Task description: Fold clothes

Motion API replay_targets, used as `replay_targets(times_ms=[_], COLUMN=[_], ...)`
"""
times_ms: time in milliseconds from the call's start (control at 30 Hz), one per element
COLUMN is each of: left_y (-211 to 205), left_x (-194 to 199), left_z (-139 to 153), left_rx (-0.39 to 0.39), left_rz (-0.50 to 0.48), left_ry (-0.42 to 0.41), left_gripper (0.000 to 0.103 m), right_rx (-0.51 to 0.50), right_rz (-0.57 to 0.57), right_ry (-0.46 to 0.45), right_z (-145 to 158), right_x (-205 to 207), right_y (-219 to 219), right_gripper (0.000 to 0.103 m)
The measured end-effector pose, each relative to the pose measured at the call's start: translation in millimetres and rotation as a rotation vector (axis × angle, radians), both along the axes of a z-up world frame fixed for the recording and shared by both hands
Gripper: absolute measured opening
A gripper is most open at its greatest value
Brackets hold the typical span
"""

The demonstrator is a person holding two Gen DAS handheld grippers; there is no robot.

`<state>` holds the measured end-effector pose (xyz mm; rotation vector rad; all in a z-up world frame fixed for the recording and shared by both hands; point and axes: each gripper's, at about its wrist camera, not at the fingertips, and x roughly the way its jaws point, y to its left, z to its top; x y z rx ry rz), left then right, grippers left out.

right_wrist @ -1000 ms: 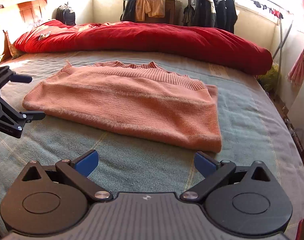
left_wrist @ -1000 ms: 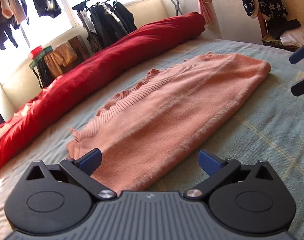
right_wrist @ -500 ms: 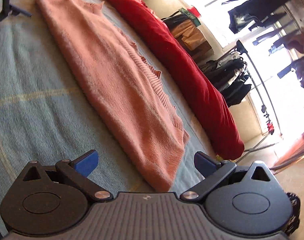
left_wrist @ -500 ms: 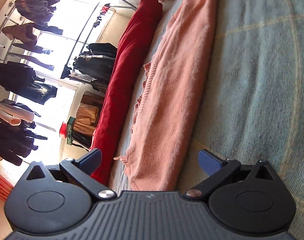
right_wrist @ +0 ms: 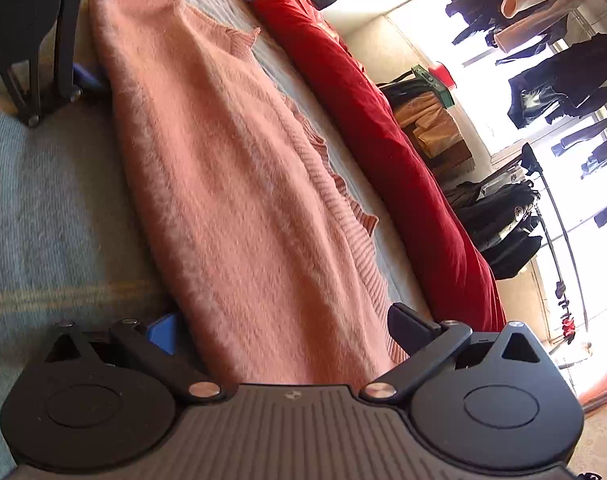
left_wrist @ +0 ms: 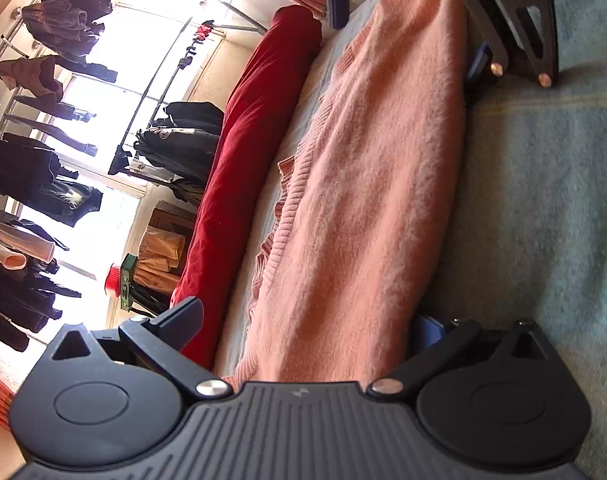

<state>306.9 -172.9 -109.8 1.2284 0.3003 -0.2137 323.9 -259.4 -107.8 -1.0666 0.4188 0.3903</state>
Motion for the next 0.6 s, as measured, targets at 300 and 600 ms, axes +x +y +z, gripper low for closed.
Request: replay_targets(times_ms=[300, 600], left_y=[10.3, 11.4], left_x=[1.1, -0.4], left_z=[-8.5, -18.6], left_rx=[0.099, 0.190], left_rz=[0.028, 0.050], left_ry=[-0.029, -0.091], left_gripper=[0.103, 0.103], right_rx=[-0.035, -0.093], right_rz=[0.022, -0.007], right_ry=[-0.028, -0.124], right_z=[-2.8, -15.5], right_x=[8.2, 2.6], right_y=[-13.2, -49.9], right_gripper=[0.103, 0.103])
